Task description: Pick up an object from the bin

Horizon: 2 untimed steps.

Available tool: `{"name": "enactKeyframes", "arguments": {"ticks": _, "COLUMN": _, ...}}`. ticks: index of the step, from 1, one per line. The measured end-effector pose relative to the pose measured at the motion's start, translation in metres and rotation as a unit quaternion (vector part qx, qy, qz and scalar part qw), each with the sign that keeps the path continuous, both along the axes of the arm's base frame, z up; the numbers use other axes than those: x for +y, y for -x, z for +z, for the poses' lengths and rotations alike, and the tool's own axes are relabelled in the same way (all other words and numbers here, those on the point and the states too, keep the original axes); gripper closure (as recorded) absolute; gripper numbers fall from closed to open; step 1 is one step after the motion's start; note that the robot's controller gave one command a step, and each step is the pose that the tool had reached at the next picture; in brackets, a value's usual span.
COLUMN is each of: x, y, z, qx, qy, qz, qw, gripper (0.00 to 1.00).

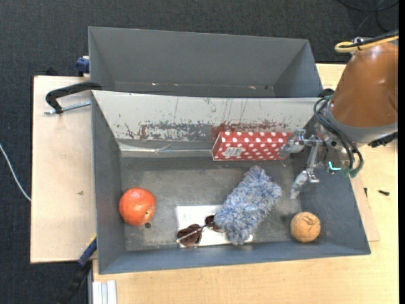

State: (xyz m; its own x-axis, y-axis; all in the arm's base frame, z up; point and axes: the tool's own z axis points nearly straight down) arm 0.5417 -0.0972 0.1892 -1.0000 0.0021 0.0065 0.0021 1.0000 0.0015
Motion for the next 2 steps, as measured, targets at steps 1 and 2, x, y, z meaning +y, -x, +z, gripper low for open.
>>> {"name": "enactKeyframes", "arguments": {"ticks": 1, "x": 0.000, "y": -0.002, "z": 0.004, "qx": -0.0039, "qy": 0.001, "qz": 0.001, "qw": 1.0000, "gripper": 0.00}}
{"name": "enactKeyframes", "arguments": {"ticks": 2, "x": 0.004, "y": -0.009, "z": -0.042, "qx": -0.0077, "qy": 0.001, "qz": 0.004, "qw": 1.0000, "gripper": 0.00}}
